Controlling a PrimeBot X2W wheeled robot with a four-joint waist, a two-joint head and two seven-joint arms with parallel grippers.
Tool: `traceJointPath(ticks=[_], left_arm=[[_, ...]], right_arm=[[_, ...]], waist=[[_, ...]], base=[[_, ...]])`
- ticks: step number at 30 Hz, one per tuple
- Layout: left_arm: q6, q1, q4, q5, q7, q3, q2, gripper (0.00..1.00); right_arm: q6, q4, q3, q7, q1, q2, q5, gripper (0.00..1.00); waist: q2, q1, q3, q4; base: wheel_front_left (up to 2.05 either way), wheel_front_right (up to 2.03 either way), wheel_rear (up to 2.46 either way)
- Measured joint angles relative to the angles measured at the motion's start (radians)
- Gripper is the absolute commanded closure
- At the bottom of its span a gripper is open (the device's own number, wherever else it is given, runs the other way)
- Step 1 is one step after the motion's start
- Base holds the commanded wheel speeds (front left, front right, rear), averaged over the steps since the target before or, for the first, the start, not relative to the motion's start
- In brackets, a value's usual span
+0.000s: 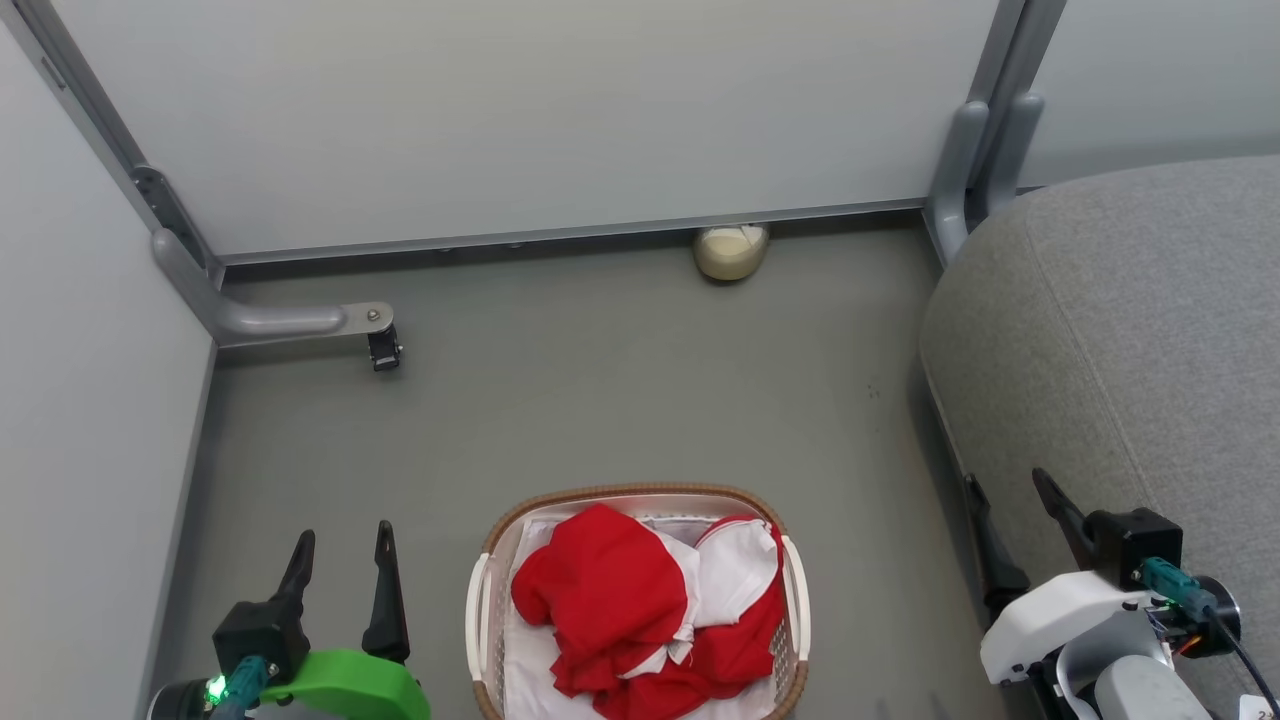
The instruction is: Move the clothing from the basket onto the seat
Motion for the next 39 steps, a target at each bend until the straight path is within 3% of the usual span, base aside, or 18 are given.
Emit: traceJointPath(ticks=[11,21,31,39], left_arm=[[-0.015,-0.059,0.026,0.1,-0.02,-0.043,-0.002,0.0],[-0.04,-0.254,0.18,0.134,-0.035,-0.242,-0.006,0.0],[-0.012,-0.438,0.421,-0.015,-0.035,-0.362,-0.006,0.0],[-0.035,-0.584,0.594,-0.136,-0.035,-0.447,-0.006,0.0]], right_arm=[[0.0,-0.042,0.014,-0.023,-0.074,-0.015,-0.082,0.0],[0.0,-0.162,0.021,-0.033,-0.213,-0.039,-0.113,0.0],[0.0,-0.292,0.028,-0.033,-0.295,-0.035,-0.113,0.0],[0.0,-0.347,0.039,-0.033,-0.349,-0.028,-0.109,0.0]], waist=[[0.0,0.0,0.079,-0.007],[0.0,0.0,0.275,-0.029],[0.0,0.0,0.475,-0.051],[0.0,0.0002,0.628,-0.068]], base=[[0.0,0.0,0.0],[0.0,0.0,0.0],[0.0,0.0,0.0],[0.0,0.0,0.0]])
